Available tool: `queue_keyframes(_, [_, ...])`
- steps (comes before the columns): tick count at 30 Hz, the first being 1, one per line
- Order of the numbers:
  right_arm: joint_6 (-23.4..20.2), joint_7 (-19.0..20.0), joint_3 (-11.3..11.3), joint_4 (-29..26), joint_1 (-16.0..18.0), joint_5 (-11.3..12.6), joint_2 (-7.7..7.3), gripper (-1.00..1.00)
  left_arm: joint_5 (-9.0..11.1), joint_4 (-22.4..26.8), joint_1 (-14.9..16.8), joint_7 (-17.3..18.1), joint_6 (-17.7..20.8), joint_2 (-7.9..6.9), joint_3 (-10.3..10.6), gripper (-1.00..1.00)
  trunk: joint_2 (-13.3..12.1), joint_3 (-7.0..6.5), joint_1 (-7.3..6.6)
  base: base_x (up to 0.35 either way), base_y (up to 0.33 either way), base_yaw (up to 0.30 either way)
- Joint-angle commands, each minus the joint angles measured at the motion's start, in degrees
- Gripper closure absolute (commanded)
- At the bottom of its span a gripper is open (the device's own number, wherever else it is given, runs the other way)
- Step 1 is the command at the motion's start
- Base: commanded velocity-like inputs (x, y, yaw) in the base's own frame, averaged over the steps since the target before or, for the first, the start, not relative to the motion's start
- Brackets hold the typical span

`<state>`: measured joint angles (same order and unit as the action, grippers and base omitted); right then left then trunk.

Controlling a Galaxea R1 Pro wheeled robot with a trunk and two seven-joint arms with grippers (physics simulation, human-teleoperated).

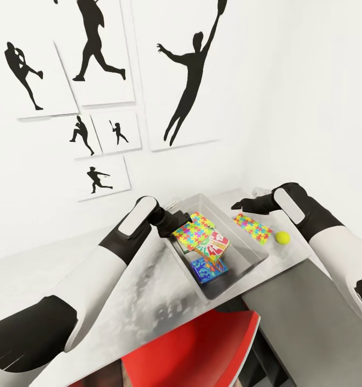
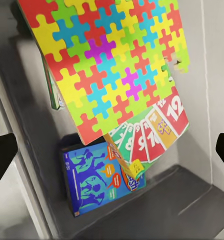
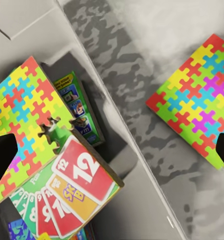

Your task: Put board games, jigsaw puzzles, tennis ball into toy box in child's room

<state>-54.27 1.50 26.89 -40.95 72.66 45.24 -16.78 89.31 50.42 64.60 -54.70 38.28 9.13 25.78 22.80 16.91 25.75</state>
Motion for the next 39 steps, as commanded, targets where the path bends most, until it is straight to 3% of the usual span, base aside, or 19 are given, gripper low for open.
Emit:
queue_keyframes(1, [0.4,0.2,0.3,0.5,0.4,-0.4,0.0,-1.0,0.4,0.0,0.1,-0.6,0.4,0.0,0.0,-1.0,0.1,0.11,0.04,0.0,0.0,0.0])
queue_keyframes(6, [1.9,1.0,0.3,1.7,1.1,-1.4,0.05,-1.0,0.4,0.0,0.2,-1.0,1.0,0.0,0.0,-1.0,0.1,0.11,0.04,0.0,0.0,0.0])
queue_keyframes(12, [4.0,4.8,0.5,2.4,1.6,-2.4,-0.21,-1.0,0.5,0.0,0.3,-1.3,1.4,0.01,0.0,-1.0,0.1,0.12,0.04,0.0,0.0,0.0])
queue_keyframes(20, [5.2,8.6,0.5,2.7,1.9,-6.0,-0.26,-1.0,0.5,-0.1,0.4,-1.4,1.7,-0.03,-0.1,-1.0,0.1,0.46,0.04,0.0,0.0,0.0])
queue_keyframes(26, [5.4,9.5,0.5,2.9,1.9,-7.6,0.01,-1.0,0.5,-0.1,0.4,-1.4,1.7,-0.06,-0.1,-1.0,0.1,0.91,0.04,0.0,0.0,0.0])
queue_keyframes(39, [5.5,10.1,0.7,3.2,1.8,-8.5,0.32,-1.0,0.5,-0.7,0.4,-1.5,1.8,-0.07,-0.2,-1.0,0.1,2.04,0.04,0.0,0.0,0.0])
